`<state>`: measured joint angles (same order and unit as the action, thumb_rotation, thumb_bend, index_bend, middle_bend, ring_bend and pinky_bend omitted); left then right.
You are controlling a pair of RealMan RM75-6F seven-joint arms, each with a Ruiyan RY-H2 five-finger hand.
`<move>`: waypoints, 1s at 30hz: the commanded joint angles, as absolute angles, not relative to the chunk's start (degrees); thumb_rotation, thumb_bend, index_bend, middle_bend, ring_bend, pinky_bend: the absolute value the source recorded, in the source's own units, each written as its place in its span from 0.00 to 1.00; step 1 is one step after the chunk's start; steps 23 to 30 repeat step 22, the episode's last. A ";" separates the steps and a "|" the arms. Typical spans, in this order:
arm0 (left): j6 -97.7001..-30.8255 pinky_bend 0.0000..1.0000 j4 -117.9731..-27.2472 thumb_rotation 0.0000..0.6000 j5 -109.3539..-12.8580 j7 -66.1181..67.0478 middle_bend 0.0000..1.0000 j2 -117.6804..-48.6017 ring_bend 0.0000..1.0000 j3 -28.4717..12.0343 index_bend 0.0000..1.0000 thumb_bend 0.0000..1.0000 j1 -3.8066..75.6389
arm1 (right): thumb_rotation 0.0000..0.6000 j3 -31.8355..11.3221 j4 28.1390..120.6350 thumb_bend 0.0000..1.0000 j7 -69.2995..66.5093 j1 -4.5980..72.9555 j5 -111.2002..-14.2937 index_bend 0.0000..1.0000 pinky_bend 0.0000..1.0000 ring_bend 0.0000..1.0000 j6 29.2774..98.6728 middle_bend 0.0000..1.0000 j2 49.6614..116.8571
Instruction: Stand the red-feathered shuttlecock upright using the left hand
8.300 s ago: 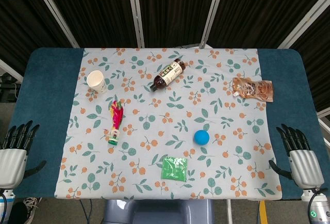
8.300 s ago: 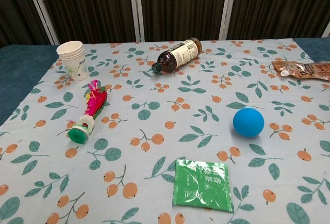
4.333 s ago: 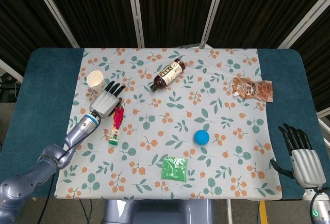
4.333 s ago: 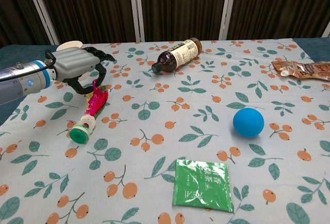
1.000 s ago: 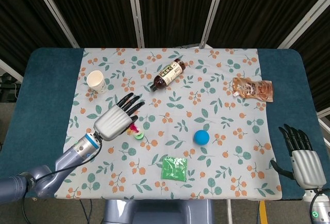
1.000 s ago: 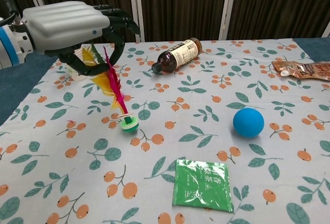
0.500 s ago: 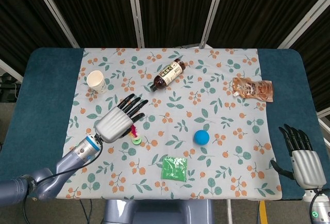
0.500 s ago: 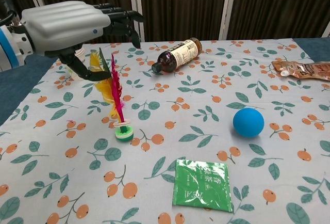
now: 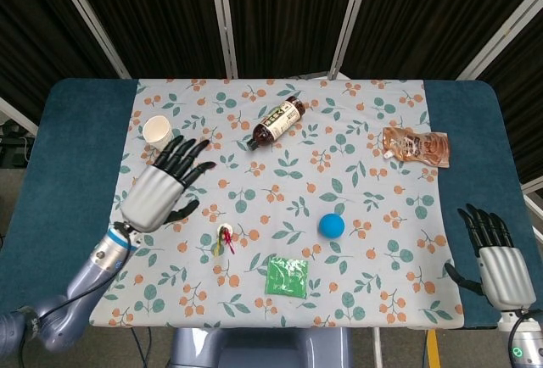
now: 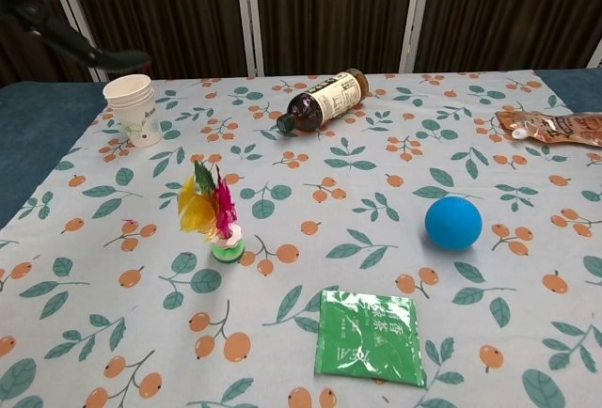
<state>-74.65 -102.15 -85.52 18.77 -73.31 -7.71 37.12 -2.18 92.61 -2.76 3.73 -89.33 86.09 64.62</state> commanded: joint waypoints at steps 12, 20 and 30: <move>-91.04 0.00 -105.87 1.00 -81.06 16.32 0.00 -62.43 0.00 2.35 0.07 0.24 14.46 | 1.00 -2.35 92.97 0.16 -1.56 3.88 -88.66 0.02 0.00 0.00 85.56 0.00 64.78; -94.66 0.00 -101.59 1.00 -83.71 17.23 0.00 -64.03 0.00 5.02 0.02 0.21 9.05 | 1.00 -2.36 92.81 0.16 -1.04 4.00 -88.95 0.02 0.00 0.00 85.64 0.00 65.10; -94.46 0.00 -100.36 1.00 -83.61 17.81 0.00 -64.47 0.00 5.24 0.01 0.20 8.16 | 1.00 -2.38 92.74 0.16 -1.29 4.00 -88.94 0.02 0.00 0.00 85.65 0.00 65.04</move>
